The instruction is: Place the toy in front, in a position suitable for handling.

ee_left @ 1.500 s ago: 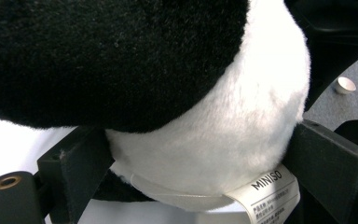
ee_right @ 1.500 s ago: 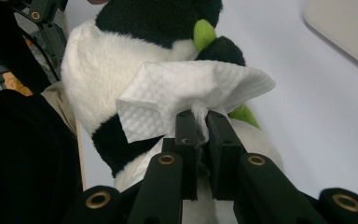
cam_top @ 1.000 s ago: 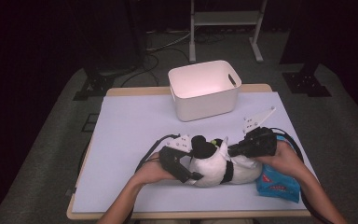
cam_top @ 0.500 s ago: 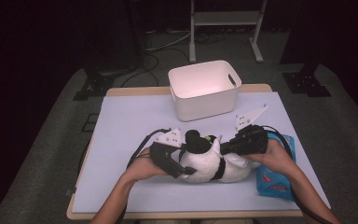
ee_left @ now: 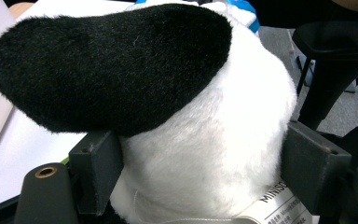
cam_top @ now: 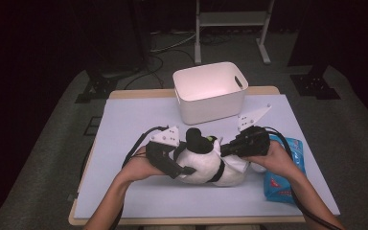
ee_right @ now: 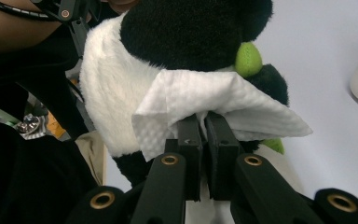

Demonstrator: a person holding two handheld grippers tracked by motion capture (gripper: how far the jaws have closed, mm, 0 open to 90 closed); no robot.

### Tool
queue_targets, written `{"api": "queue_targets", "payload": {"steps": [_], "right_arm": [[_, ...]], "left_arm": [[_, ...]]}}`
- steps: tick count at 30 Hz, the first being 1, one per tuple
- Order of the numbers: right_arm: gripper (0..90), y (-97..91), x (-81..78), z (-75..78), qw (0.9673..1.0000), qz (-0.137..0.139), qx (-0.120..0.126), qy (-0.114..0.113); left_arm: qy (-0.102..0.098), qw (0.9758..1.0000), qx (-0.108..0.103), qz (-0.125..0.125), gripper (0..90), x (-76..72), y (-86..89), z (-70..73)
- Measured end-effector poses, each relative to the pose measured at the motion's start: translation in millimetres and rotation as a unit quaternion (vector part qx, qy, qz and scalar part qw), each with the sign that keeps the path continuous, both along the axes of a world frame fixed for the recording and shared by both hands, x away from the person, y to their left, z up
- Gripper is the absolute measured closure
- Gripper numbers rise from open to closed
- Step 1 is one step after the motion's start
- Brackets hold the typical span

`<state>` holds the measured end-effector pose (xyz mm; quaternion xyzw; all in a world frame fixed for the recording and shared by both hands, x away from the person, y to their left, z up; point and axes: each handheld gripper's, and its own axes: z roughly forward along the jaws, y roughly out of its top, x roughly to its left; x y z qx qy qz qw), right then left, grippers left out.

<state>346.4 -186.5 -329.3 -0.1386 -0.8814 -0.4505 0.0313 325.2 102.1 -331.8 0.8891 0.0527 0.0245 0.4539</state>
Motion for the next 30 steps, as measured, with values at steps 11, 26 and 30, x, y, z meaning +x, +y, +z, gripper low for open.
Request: {"api": "queue_targets", "payload": {"steps": [11, 26, 30], "right_arm": [[84.9, -4.0, 1.4, 18.6, 0.9997, 0.001, 0.02, -0.013], [84.4, 20.1, -6.3, 50.0, 0.9979, 0.026, 0.023, -0.054], [84.5, 23.9, -10.9, 52.4, 0.9973, 0.032, 0.012, -0.065]], "left_arm": [[-0.006, 0.9998, 0.011, -0.013, 20.8, 0.4, -11.3, 1.4], [-0.009, 0.9997, 0.013, -0.017, 20.4, 0.2, -25.4, 6.0], [-0.01, 0.9997, 0.015, -0.018, 20.3, -0.1, -30.6, 7.8]]}}
